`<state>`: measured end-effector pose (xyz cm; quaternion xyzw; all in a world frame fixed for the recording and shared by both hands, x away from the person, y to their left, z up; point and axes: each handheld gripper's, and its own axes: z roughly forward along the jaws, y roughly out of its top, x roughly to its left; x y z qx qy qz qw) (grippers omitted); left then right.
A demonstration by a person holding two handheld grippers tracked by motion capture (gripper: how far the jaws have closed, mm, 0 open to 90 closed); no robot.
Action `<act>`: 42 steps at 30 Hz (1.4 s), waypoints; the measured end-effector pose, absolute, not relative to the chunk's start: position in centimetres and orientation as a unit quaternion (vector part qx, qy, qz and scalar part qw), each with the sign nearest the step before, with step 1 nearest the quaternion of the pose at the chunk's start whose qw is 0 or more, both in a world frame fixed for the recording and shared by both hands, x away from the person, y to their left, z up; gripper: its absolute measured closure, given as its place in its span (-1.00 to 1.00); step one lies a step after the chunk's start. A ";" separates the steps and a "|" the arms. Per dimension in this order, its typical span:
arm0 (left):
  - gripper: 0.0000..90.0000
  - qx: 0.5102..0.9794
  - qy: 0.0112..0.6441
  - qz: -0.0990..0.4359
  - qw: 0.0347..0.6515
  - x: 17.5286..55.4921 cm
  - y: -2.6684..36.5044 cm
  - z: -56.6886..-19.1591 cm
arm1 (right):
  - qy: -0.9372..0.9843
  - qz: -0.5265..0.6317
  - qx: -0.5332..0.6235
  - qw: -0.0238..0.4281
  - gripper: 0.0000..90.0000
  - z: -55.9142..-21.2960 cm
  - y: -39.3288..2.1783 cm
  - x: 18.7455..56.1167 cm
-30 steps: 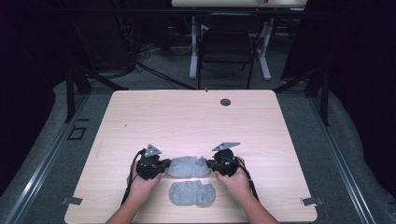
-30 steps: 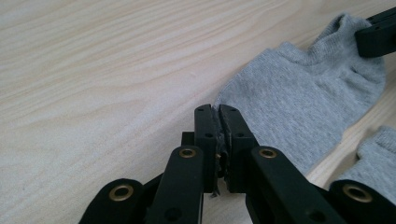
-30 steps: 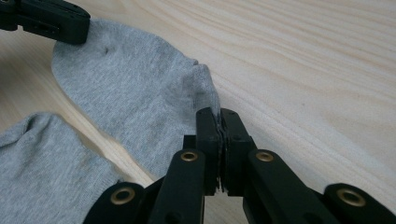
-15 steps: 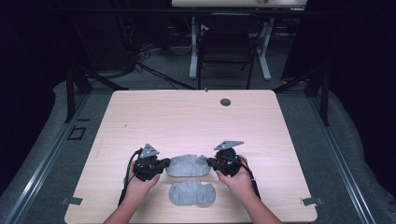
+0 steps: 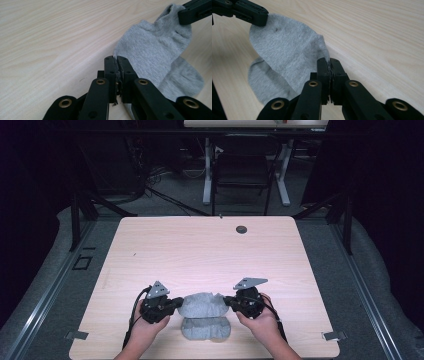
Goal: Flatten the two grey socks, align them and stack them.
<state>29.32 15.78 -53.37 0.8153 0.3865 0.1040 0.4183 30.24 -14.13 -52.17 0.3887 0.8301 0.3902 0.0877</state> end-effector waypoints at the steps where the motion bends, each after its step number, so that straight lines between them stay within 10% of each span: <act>1: 0.94 0.816 0.385 0.104 0.419 29.1 15.8 -53.4 | 0.832 0.387 0.388 0.086 0.95 -52.1 -14.3 29.9; 42: 0.93 0.834 0.373 0.084 0.398 26.1 15.2 -56.2 | 0.842 0.368 0.389 0.068 0.95 -54.9 -15.2 26.0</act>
